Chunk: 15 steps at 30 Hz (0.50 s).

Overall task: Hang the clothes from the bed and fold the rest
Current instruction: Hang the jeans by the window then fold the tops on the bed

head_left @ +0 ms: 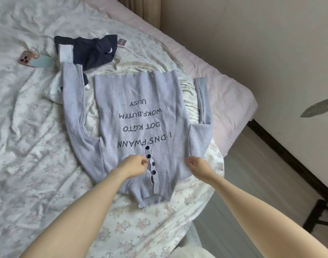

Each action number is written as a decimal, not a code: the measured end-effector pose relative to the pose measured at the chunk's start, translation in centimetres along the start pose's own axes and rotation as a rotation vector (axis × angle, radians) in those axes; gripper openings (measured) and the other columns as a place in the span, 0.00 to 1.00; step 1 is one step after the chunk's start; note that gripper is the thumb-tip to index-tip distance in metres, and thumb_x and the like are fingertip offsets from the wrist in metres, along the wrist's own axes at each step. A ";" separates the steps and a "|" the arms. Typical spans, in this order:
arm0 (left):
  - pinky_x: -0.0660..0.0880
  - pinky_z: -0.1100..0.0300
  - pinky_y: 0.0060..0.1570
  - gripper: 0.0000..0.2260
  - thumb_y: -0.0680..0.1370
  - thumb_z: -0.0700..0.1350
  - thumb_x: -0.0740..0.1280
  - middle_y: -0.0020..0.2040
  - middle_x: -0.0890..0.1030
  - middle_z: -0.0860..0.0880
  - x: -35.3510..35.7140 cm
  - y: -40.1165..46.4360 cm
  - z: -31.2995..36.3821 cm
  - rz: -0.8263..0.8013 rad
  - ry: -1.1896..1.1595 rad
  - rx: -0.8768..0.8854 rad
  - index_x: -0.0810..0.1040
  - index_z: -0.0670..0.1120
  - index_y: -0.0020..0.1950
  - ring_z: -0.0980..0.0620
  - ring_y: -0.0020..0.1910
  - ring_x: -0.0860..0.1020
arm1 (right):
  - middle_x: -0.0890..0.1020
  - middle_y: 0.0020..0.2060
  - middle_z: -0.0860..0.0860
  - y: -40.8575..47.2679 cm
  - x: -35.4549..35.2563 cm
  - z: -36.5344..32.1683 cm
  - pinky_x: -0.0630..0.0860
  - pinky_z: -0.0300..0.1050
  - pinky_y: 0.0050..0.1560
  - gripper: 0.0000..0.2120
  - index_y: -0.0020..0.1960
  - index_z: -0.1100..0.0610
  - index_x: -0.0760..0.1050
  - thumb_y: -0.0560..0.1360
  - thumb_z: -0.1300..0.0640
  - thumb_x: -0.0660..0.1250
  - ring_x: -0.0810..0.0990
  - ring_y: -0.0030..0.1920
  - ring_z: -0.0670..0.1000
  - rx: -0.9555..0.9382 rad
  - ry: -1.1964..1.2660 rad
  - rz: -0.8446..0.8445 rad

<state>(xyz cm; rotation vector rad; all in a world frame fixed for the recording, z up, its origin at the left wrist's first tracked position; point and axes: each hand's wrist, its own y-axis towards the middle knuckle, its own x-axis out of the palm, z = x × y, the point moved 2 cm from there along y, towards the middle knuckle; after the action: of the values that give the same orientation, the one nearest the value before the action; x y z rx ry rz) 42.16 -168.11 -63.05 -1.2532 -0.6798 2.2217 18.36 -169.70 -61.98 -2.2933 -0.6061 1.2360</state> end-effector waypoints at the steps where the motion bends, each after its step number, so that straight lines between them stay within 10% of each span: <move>1: 0.70 0.57 0.61 0.15 0.80 0.45 0.58 0.63 0.77 0.49 -0.6 0.8 1.0 0.024 -0.012 0.003 0.74 0.47 0.65 0.50 0.60 0.74 | 0.79 0.60 0.57 0.7 -1.4 0.4 0.72 0.42 0.56 0.17 0.61 0.63 0.75 0.77 0.63 0.54 0.78 0.57 0.56 0.031 0.056 0.058; 11: 0.65 0.56 0.65 0.18 0.79 0.43 0.57 0.70 0.67 0.49 -3.3 10.1 10.3 0.182 -0.092 0.096 0.67 0.46 0.70 0.49 0.67 0.67 | 0.71 0.65 0.58 10.4 -10.3 5.3 0.70 0.54 0.65 0.23 0.71 0.61 0.63 0.77 0.65 0.52 0.73 0.59 0.56 0.414 0.700 0.312; 15: 0.62 0.55 0.66 0.19 0.79 0.45 0.59 0.70 0.68 0.51 -3.5 14.8 13.6 0.217 -0.009 0.150 0.68 0.47 0.70 0.50 0.69 0.62 | 0.70 0.53 0.55 14.8 -11.5 6.7 0.71 0.47 0.48 0.19 0.66 0.59 0.66 0.76 0.66 0.50 0.70 0.47 0.52 0.500 0.895 0.207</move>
<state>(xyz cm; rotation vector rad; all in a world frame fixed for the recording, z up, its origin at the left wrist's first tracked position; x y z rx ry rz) 29.24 -183.91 -64.07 -1.2940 -0.3869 2.4037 9.30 -186.89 -66.45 -2.1803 0.2413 0.2678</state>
